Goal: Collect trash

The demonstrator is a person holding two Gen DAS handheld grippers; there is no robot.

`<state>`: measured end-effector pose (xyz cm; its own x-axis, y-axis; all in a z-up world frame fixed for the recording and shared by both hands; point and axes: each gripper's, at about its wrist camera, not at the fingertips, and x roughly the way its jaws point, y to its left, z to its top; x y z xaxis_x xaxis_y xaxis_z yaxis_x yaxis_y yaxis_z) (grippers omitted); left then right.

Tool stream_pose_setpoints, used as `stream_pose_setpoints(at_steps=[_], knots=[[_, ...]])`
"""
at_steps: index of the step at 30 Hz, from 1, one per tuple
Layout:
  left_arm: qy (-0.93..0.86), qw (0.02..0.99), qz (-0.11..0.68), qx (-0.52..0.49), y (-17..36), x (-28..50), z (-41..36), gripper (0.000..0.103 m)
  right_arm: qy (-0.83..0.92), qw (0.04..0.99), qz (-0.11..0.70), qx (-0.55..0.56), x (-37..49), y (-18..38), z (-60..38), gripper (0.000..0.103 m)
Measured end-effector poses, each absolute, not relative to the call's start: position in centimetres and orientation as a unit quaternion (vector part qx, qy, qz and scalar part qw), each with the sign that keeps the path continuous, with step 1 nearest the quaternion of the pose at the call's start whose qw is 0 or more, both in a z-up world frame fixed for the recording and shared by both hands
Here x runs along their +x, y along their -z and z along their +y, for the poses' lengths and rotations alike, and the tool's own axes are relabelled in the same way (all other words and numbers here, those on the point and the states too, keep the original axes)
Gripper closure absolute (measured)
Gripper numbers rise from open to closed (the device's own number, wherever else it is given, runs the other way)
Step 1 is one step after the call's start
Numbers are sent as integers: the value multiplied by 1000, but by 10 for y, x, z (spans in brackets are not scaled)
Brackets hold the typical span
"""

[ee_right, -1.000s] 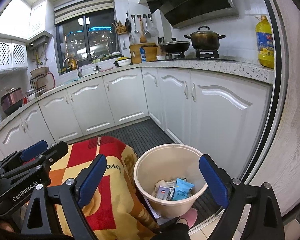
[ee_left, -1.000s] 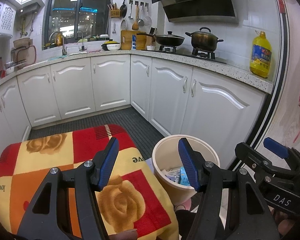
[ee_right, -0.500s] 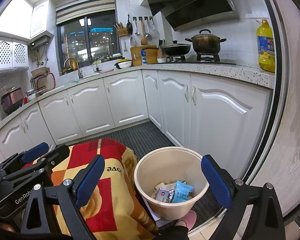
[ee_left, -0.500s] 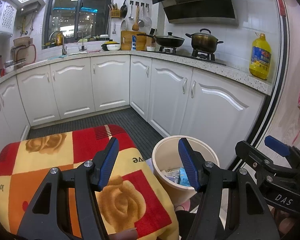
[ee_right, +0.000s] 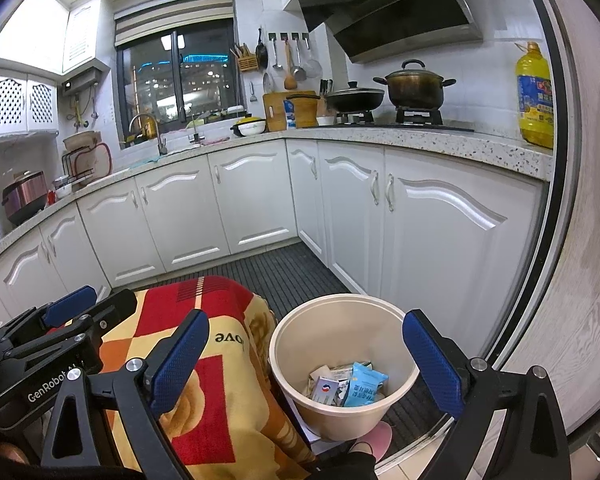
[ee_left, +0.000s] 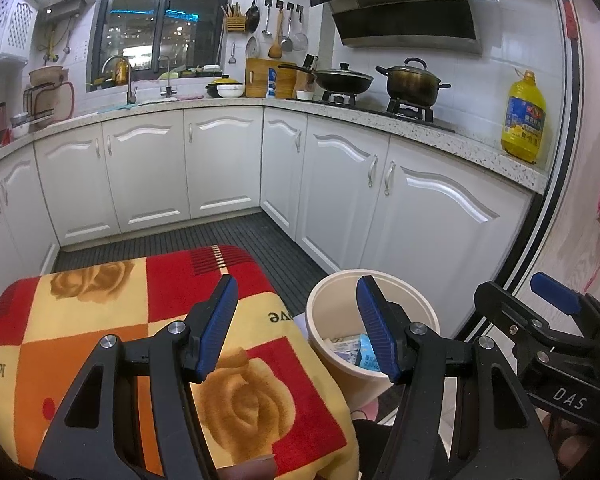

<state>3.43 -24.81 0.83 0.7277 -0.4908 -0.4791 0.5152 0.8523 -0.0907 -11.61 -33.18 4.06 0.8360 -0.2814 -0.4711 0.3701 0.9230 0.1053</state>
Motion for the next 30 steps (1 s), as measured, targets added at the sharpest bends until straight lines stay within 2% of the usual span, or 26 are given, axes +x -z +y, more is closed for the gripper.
stream_pose_setpoints(at_steps=[30], knots=[[275, 925, 260, 31, -2, 34, -249, 42, 171, 951, 237, 97, -112, -35, -339, 6]])
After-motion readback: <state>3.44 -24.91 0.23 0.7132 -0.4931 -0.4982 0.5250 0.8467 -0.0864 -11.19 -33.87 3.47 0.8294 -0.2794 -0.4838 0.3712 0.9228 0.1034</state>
